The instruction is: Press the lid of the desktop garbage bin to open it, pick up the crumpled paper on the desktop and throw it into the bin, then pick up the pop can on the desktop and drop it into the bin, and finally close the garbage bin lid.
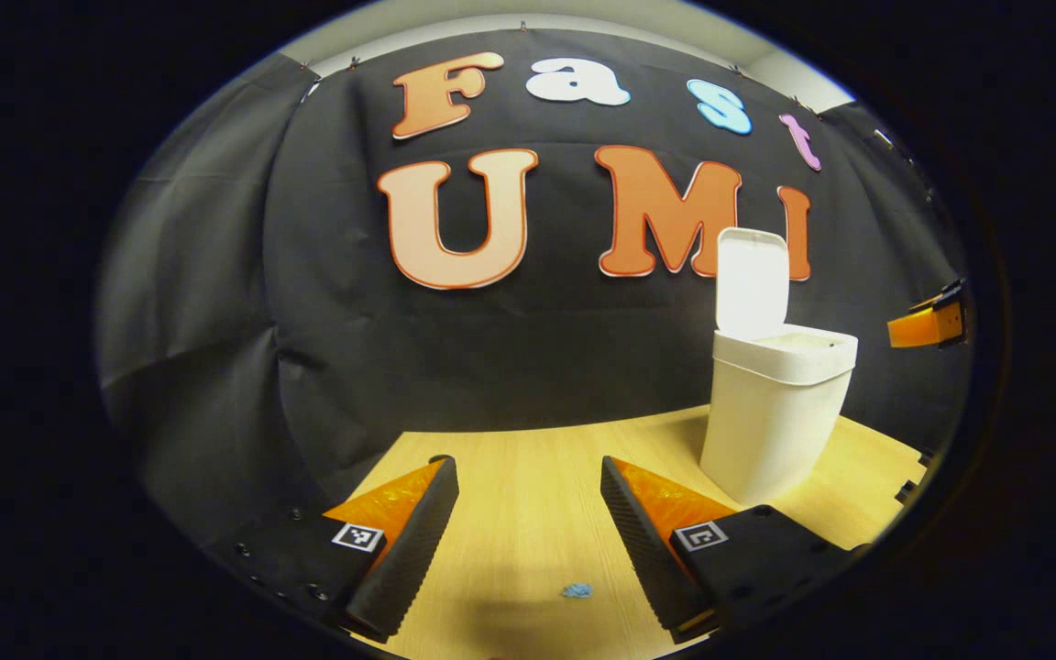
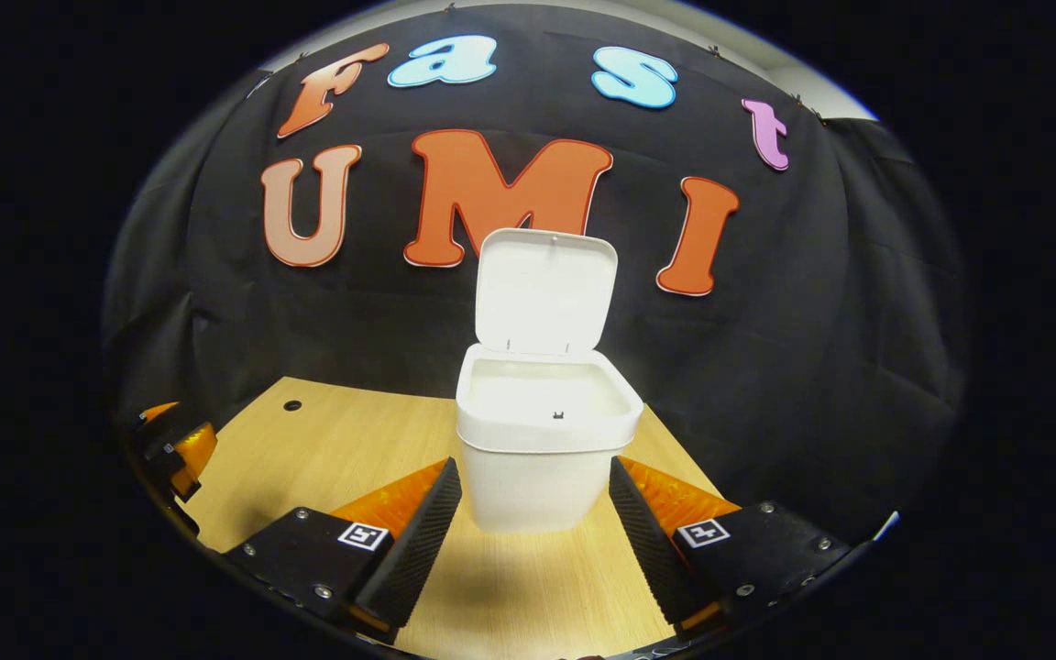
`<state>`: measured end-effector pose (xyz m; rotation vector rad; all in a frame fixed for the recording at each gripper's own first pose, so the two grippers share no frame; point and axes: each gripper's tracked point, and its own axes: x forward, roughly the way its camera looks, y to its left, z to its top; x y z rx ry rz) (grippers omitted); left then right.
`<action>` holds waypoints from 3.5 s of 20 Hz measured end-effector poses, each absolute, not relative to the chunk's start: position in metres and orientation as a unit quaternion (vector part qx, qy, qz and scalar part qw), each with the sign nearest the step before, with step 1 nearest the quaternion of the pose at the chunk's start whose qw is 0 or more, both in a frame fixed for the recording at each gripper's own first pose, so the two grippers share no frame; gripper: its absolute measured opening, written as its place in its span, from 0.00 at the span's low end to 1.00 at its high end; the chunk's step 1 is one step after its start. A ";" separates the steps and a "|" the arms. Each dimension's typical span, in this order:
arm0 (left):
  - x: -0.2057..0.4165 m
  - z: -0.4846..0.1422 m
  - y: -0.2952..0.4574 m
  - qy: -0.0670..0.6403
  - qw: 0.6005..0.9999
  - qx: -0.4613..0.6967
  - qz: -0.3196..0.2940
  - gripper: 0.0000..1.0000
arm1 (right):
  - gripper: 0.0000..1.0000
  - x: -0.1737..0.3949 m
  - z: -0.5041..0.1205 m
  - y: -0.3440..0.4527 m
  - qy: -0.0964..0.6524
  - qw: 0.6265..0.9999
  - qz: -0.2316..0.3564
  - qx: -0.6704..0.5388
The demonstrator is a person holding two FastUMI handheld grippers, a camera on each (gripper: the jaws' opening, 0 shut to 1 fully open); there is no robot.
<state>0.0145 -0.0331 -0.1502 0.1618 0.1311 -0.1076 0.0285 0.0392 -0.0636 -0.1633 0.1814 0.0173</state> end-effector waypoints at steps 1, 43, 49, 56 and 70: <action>0.017 -0.159 -0.038 0.073 0.992 0.081 -0.060 0.99 | 0.99 0.028 -0.066 0.037 0.095 0.992 0.006 -0.085; 0.037 -0.354 -0.059 0.333 0.934 0.082 -0.105 0.20 | 1.00 0.019 -0.137 -0.009 0.212 0.974 -0.025 -0.073; 0.055 -0.271 -0.069 0.279 0.950 0.089 -0.107 0.21 | 1.00 0.018 -0.135 -0.010 0.205 0.977 -0.018 -0.053; 0.073 -0.177 -0.115 0.206 0.967 0.080 -0.131 0.20 | 1.00 0.014 -0.130 -0.027 0.191 0.981 -0.022 -0.034; 0.090 -0.084 -0.230 0.105 0.968 0.102 -0.205 0.20 | 1.00 -0.014 -0.122 -0.091 0.169 0.983 -0.065 -0.006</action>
